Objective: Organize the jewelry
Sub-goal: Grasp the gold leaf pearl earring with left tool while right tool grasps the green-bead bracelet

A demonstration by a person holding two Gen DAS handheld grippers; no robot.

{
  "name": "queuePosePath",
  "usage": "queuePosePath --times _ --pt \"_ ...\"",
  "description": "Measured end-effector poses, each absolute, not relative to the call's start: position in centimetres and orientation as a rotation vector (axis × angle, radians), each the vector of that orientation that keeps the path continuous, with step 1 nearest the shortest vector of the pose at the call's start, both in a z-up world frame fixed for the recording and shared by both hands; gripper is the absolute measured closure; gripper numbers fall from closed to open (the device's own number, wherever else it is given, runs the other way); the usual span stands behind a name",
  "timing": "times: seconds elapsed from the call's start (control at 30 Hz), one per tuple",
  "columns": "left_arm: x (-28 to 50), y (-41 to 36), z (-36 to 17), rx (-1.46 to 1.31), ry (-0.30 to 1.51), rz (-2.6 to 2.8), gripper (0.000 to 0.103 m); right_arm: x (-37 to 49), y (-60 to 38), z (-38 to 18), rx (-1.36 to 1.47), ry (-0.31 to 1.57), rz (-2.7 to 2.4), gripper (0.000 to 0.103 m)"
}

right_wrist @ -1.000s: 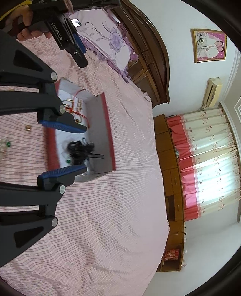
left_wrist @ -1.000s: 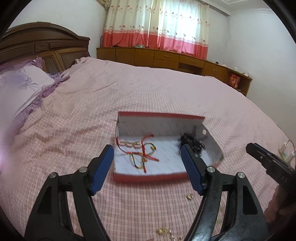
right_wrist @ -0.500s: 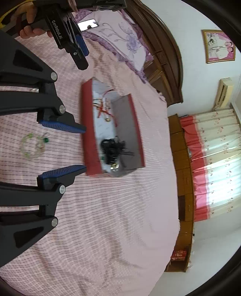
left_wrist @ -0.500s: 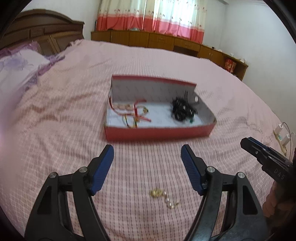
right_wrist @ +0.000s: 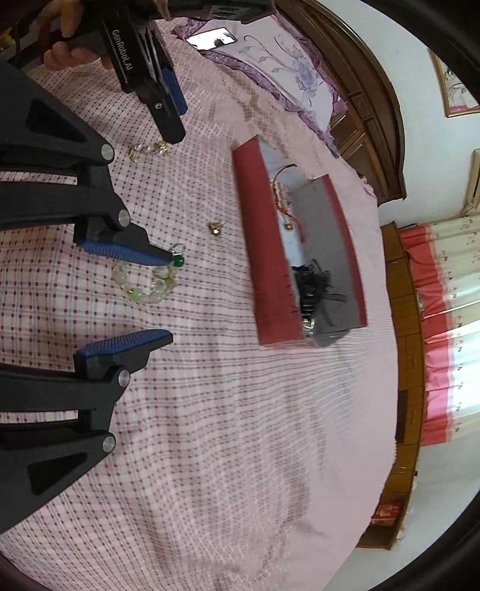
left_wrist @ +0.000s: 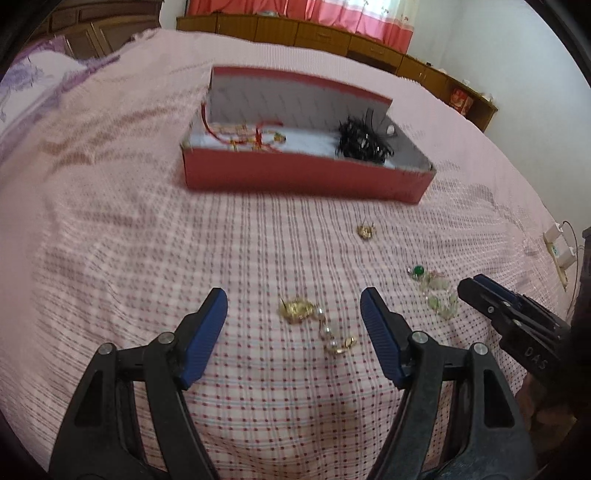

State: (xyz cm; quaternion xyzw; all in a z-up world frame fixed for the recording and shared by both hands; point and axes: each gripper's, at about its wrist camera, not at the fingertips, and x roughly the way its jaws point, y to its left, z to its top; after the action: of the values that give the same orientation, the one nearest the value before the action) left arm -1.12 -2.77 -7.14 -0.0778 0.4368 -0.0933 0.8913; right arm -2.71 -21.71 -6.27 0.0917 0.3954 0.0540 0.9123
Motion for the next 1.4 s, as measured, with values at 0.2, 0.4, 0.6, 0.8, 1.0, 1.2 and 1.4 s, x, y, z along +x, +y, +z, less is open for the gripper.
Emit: queuePosePath --times 0.2,0.4,0.6,0.8,1.0,1.2,1.4 --pt "-1.0 -2.9 -8.0 -0.161 0.927 -0.192 0.045 -2.4 -21.3 -7.5 0.182 0.85 0.12 0.064" --pt "-0.9 -3.3 -8.7 -0.145 0.927 -0.183 0.053 -1.8 -21.0 -8.0 0.183 0.859 0.124 0.064" --pt "-0.8 -3.4 -9.0 -0.123 0.917 -0.182 0.06 -0.9 -20.3 -8.7 0.164 0.869 0.138 0.064" --pt "-1.2 -3.3 -9.2 -0.128 0.91 -0.179 0.073 -1.0 -19.9 -9.1 0.154 0.868 0.152 0.083" --pt "-1.1 -3.3 -9.0 -0.153 0.911 -0.198 0.086 -1.7 -20.2 -9.0 0.179 0.851 0.164 0.087" --pt "-1.8 -2.5 -8.2 -0.187 0.899 -0.217 0.087 -2.8 -20.7 -8.1 0.192 0.819 0.16 0.088" --pt "-3.1 -2.3 -7.0 -0.187 0.867 -0.236 0.087 -3.8 -21.1 -7.1 0.197 0.776 0.147 0.088"
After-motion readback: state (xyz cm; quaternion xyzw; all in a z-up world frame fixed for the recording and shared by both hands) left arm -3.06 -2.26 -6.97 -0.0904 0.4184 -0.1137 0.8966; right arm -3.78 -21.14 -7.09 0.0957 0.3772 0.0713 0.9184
